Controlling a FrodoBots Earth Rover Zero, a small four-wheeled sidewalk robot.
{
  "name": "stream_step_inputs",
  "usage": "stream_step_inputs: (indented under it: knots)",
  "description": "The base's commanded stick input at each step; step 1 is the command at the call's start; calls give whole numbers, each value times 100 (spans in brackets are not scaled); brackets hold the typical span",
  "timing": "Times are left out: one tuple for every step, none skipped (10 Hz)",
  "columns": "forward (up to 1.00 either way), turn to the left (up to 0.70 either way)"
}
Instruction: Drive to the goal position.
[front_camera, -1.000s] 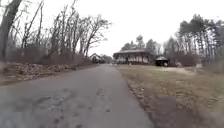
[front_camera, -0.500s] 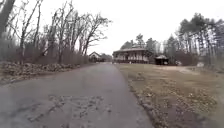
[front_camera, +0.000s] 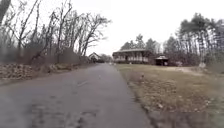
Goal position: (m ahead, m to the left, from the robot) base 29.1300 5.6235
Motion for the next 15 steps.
stream_step_inputs:
  knots:
    - [100,0]
    - [100,0]
    - [100,0]
    - [100,0]
    - [100,0]
    - [100,0]
    - [100,0]
    - [100,0]
    - [100,0]
    - [100,0]
    - [100,0]
    - [100,0]
    - [100,0]
    - [100,0]
    - [100,0]
